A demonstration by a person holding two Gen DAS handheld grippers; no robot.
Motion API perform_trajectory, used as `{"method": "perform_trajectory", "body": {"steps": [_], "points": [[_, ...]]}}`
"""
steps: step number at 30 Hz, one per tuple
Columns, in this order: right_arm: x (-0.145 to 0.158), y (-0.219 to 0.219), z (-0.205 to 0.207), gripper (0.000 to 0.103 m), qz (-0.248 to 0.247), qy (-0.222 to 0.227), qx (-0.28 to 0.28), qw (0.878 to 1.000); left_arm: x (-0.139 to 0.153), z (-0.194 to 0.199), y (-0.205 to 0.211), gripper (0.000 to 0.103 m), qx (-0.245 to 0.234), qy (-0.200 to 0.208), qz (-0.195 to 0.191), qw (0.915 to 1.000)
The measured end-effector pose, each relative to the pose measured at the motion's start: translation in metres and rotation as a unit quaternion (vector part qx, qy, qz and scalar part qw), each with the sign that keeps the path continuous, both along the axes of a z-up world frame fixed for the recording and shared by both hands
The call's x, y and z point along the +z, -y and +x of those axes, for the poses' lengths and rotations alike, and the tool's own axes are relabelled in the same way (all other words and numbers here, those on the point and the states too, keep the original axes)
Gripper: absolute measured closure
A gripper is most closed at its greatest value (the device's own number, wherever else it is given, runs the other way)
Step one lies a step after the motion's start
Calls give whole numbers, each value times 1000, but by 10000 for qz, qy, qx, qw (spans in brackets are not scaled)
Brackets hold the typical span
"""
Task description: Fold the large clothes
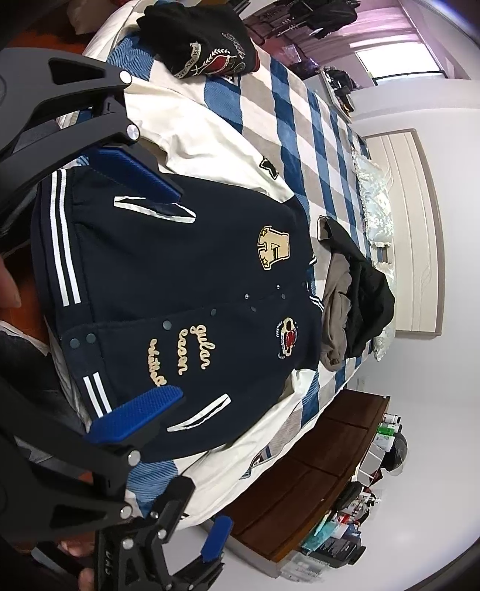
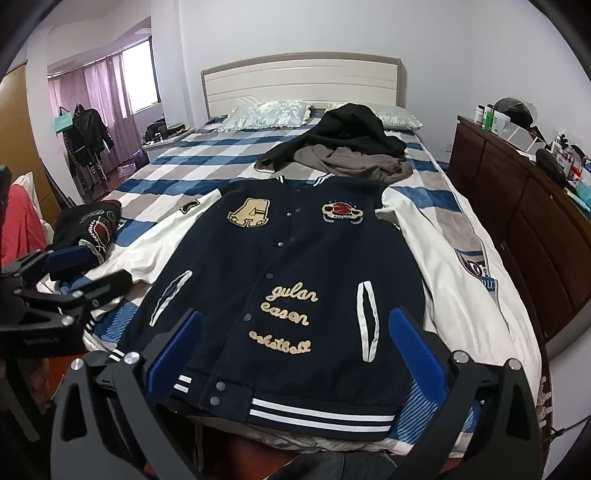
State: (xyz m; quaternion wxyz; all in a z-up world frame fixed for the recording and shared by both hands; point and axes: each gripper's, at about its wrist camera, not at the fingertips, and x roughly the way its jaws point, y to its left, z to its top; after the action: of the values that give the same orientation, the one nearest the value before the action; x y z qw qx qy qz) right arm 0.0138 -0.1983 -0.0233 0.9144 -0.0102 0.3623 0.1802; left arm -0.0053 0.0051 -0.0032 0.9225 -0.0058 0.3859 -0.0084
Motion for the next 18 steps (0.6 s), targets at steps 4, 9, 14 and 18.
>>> {"method": "perform_trajectory", "body": {"steps": [4,9,14,18], "points": [[-2,-2,-1,4,49,-62,-22,10000,1,-2,2,6,-52,33,65,10000],[-2,-4,-4,4,10,-53,26,10000,1,-1,1,6,-29,15,35,10000],[-2,-5,-2,4,58,-123,47,9999,4,0,5,6,-44,13,32,10000],[0,-5,-2,4,136,-114,0,9998,9,-4,6,6,-103,100,103,9998]]}}
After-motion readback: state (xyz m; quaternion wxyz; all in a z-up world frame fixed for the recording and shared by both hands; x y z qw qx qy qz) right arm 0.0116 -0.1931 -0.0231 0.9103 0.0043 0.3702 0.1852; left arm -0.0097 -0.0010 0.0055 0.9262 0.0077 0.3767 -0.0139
